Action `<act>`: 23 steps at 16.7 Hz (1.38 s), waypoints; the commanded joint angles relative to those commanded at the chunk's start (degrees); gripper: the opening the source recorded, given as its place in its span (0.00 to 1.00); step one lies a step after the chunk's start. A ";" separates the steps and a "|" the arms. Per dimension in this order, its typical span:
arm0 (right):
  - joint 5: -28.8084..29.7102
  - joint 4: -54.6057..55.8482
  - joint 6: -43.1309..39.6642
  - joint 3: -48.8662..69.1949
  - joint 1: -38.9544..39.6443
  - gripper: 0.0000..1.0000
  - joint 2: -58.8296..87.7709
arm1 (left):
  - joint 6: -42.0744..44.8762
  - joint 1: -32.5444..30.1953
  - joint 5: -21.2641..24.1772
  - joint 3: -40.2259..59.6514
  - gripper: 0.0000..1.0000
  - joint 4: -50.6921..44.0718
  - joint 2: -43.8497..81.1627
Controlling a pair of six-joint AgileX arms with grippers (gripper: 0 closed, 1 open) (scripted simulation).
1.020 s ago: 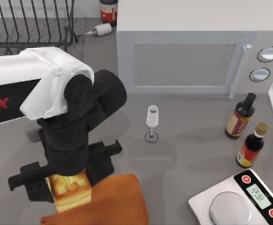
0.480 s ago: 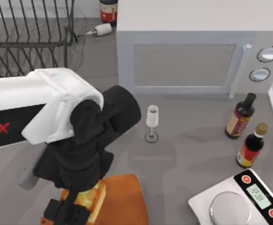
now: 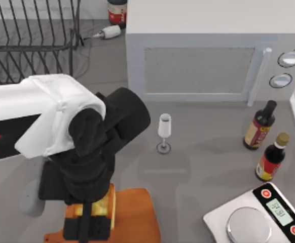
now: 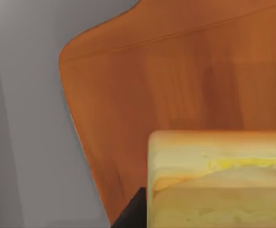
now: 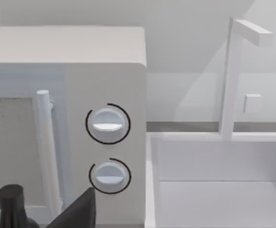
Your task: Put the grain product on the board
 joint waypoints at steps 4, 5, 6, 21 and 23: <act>0.00 0.00 0.00 0.00 0.00 1.00 0.00 | 0.17 -0.19 0.01 0.14 0.00 -0.11 0.22; 0.00 0.00 0.00 0.00 0.00 1.00 0.00 | 0.17 -0.19 0.01 0.10 0.00 -0.05 0.25; 0.00 0.00 0.00 0.00 0.00 1.00 0.00 | 0.17 -0.18 0.00 -0.12 0.00 0.27 0.38; 0.00 0.00 0.00 0.00 0.00 1.00 0.00 | 0.09 0.02 0.00 -6.64 0.00 10.90 4.26; 0.00 0.00 0.00 0.00 0.00 1.00 0.00 | 0.09 0.02 0.00 -6.64 0.00 10.90 4.26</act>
